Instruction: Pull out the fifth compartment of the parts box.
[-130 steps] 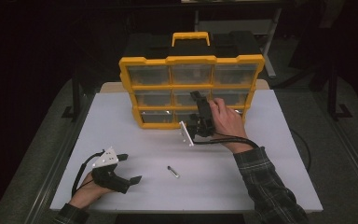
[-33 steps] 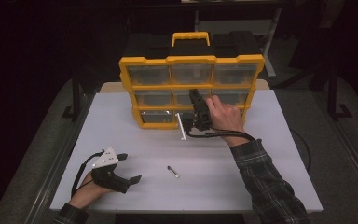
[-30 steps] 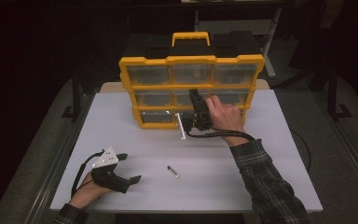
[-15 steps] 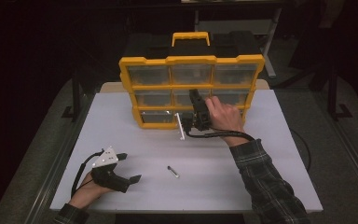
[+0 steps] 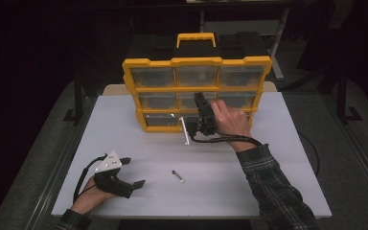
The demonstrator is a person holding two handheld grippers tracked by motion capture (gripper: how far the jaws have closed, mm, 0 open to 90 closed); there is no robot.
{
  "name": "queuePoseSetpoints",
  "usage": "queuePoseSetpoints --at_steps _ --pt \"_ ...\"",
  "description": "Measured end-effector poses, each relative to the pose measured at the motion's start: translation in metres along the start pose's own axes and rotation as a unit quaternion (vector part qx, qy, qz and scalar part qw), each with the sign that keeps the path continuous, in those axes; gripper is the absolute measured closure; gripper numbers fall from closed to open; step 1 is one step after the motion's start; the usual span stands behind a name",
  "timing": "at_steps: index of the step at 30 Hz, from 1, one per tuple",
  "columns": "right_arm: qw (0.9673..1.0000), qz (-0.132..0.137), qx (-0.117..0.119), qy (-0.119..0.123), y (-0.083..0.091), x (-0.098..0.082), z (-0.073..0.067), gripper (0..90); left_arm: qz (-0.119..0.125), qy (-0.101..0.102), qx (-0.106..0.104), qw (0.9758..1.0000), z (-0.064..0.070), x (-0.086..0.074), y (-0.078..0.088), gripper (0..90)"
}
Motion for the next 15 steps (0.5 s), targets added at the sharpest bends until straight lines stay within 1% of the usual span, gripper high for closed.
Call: queuePoseSetpoints --at_steps 3,4,7,15 --pt "1.0000 -0.001 0.000 -0.001 0.0007 0.0007 0.0002 78.0 0.000 0.000 0.000 1.0000 -0.0005 -0.0002 -0.0001 0.0" --pt "1.0000 0.000 0.000 0.003 0.0006 0.0008 0.0002 78.0 0.001 0.000 0.000 1.0000 -0.0006 -0.0001 -0.0001 0.0" --pt "1.0000 -0.001 -0.001 -0.001 0.0019 0.0008 -0.0002 78.0 0.000 0.001 0.000 1.0000 -0.0004 0.0000 0.0000 0.0" --pt "1.0000 -0.001 0.000 -0.003 0.0055 0.0016 0.0001 78.0 0.002 0.002 -0.002 1.0000 -0.0003 0.0001 -0.0002 0.0"
Point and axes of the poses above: each handheld gripper's, and its own axes: y roughly backward along the jaws, x roughly out of its top, z roughly to its right, the point moved 7 cm from there along -y, roughly forward along the jaws, and after that the axes turned 10 degrees about -y, right-handed, at the moved point
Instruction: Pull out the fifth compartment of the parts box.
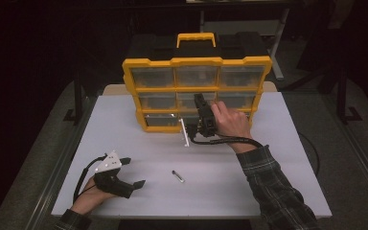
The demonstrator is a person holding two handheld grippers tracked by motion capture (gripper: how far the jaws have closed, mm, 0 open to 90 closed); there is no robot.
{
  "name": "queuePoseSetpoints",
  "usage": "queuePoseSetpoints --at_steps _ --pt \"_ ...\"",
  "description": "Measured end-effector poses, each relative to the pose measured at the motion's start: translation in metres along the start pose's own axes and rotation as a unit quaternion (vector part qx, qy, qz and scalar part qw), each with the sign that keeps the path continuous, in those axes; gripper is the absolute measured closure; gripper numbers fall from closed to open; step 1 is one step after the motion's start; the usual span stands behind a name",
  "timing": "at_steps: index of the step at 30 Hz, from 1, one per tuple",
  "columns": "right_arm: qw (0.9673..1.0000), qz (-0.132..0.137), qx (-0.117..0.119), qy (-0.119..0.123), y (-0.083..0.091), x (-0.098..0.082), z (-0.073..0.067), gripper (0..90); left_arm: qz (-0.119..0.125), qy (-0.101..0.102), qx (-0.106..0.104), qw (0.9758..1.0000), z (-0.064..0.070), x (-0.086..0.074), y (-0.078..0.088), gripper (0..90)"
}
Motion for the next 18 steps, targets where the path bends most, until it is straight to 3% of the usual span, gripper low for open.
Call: queuePoseSetpoints --at_steps 12,18 --pt "0.9999 0.004 0.000 0.012 0.0059 0.0016 0.0002 78.0 0.002 0.007 0.002 1.0000 -0.0003 0.0009 0.0007 0.0" --pt "1.0000 0.000 0.003 0.004 0.0089 0.0018 -0.0015 78.0 0.004 0.009 0.003 0.9999 -0.0004 0.0013 0.0006 0.0"
Point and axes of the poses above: each handheld gripper's, and its own axes: y roughly backward along the jaws, x roughly out of its top, z roughly to its right, the point moved 7 cm from there along -y, roughly forward along the jaws, and after that the axes turned 10 degrees about -y, right-handed, at the moved point
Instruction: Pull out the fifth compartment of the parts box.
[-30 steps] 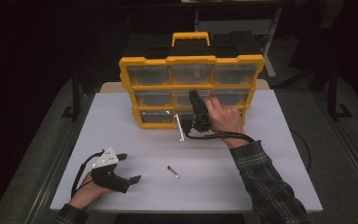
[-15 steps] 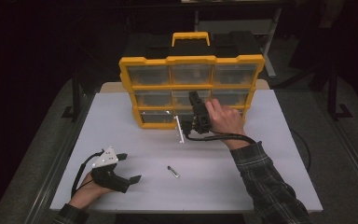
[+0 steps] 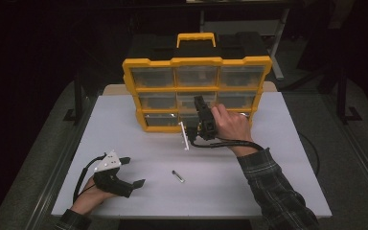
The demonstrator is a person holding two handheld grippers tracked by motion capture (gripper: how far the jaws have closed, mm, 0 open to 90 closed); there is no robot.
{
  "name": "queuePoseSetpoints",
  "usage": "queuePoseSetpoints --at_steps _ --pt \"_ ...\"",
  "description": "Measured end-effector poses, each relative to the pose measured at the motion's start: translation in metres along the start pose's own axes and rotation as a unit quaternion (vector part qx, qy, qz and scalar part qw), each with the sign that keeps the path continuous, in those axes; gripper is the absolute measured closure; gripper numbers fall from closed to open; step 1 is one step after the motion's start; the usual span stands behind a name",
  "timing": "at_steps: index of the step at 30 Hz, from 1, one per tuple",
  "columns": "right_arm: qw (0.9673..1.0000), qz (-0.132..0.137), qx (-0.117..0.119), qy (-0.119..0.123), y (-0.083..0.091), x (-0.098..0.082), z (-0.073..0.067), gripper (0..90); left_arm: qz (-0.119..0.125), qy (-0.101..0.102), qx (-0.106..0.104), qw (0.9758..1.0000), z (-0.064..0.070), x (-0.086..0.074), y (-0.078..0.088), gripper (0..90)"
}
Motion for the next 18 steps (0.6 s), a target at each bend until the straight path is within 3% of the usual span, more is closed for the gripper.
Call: queuePoseSetpoints --at_steps 2,4,18 --pt "0.9999 0.004 -0.001 0.011 0.0006 0.0005 0.0014 78.0 -0.001 -0.001 0.000 1.0000 0.0003 -0.0003 -0.0002 0.0" --pt "1.0000 0.002 -0.002 0.003 0.0020 0.0007 0.0004 78.0 -0.002 -0.001 -0.001 1.0000 0.0004 -0.0003 -0.0002 0.0" --pt "1.0000 0.003 0.000 0.008 0.0078 0.0020 -0.0007 77.9 0.000 -0.003 -0.001 1.0000 0.0006 -0.0003 -0.0007 0.0"
Point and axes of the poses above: each handheld gripper's, and its own axes: y roughly backward along the jaws, x roughly out of its top, z roughly to its right, the point moved 7 cm from there along -y, roughly forward along the jaws, and after that the axes turned 10 degrees about -y, right-handed, at the moved point
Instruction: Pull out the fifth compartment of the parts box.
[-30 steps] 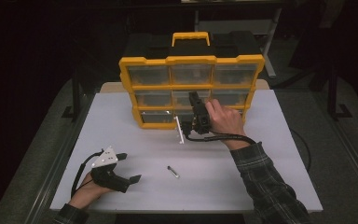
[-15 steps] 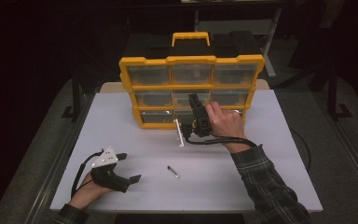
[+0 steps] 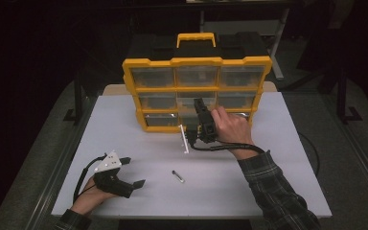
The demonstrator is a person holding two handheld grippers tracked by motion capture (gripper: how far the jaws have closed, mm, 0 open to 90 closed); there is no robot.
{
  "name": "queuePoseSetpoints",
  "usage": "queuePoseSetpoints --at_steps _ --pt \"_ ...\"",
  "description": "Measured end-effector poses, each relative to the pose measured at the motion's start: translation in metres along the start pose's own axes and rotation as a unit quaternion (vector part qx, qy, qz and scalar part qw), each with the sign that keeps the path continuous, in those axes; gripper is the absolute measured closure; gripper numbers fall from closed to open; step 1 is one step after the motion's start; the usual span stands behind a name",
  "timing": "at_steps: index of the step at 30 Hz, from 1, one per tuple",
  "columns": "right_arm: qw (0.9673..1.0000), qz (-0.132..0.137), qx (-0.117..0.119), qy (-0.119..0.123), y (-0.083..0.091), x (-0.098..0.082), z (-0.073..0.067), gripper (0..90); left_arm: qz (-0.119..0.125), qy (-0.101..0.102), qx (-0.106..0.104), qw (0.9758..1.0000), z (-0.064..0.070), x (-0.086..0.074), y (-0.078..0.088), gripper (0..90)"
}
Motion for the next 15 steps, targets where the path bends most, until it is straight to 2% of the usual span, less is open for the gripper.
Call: queuePoseSetpoints --at_steps 15 --pt "1.0000 0.004 -0.002 0.003 0.0080 0.0019 -0.0003 78.0 0.000 0.000 -0.001 1.0000 0.0009 0.0002 0.0000 0.0"
Point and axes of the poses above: each handheld gripper's, and its own axes: y roughly backward along the jaws, x roughly out of its top, z roughly to its right, the point moved 7 cm from there along -y, roughly forward along the jaws, and after that the axes turned 10 degrees about -y, right-handed, at the moved point
